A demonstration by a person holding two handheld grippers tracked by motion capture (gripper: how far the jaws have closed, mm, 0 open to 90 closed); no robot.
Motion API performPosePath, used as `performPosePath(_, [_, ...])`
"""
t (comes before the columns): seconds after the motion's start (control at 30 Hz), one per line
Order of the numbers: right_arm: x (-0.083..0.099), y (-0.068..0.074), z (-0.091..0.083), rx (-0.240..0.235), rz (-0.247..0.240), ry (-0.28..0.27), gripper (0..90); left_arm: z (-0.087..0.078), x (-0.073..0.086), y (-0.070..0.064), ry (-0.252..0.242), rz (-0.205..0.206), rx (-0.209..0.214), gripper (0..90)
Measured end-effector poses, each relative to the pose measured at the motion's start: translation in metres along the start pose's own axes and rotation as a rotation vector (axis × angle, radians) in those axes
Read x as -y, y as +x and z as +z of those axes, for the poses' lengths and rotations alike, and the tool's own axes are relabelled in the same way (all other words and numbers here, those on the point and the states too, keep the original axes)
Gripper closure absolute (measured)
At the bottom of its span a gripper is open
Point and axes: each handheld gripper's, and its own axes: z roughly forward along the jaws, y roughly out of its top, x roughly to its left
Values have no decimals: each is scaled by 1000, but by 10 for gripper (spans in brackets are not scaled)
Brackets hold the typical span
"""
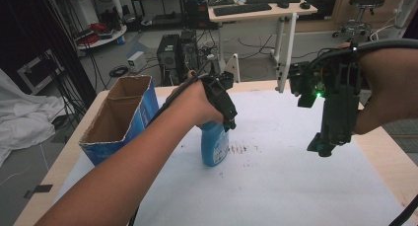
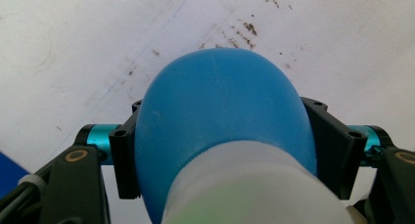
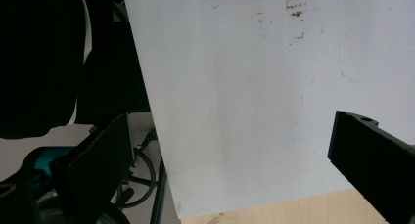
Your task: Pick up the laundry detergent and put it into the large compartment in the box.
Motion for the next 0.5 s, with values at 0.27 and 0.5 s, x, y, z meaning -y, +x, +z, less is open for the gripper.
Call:
performPosePath(0.27, [0,-1,1,-3,1,0,21,0,0,-1,13,7,-13,315])
performPosePath(0.5, [0,-1,2,-5,6,1,21,1,0,0,20,2,-31,375])
